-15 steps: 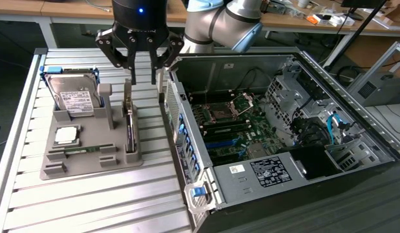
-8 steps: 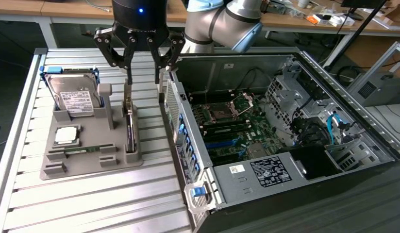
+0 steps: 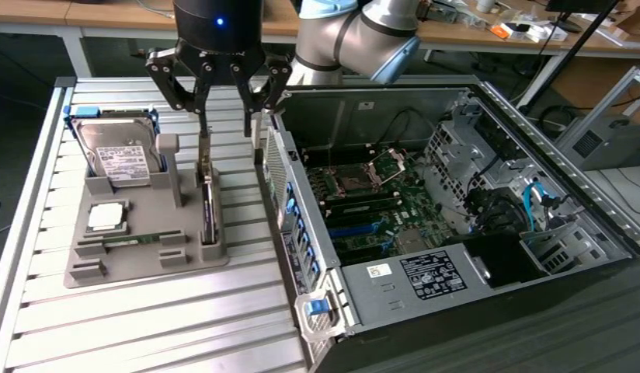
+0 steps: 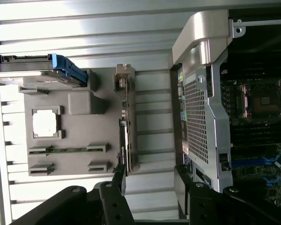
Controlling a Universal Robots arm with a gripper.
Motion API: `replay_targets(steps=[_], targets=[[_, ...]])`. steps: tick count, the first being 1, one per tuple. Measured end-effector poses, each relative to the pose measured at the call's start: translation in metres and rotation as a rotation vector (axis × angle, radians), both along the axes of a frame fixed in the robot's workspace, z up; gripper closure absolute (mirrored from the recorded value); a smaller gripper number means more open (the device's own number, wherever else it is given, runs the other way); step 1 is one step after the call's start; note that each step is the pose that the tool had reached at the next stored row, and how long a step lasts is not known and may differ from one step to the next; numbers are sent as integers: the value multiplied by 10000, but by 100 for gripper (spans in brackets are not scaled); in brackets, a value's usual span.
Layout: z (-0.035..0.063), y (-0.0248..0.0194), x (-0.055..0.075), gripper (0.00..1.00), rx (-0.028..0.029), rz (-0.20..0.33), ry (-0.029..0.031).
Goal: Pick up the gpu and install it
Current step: 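Pick up the gpu and move the gpu toward the slot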
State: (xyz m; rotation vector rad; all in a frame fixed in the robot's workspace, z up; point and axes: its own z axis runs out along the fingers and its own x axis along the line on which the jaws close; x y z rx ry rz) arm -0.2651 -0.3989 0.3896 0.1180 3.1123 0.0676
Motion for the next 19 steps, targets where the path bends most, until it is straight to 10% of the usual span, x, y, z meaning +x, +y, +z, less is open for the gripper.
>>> replay_targets(steps=[19], targets=[[-204, 51, -19, 46, 0, 0, 0]])
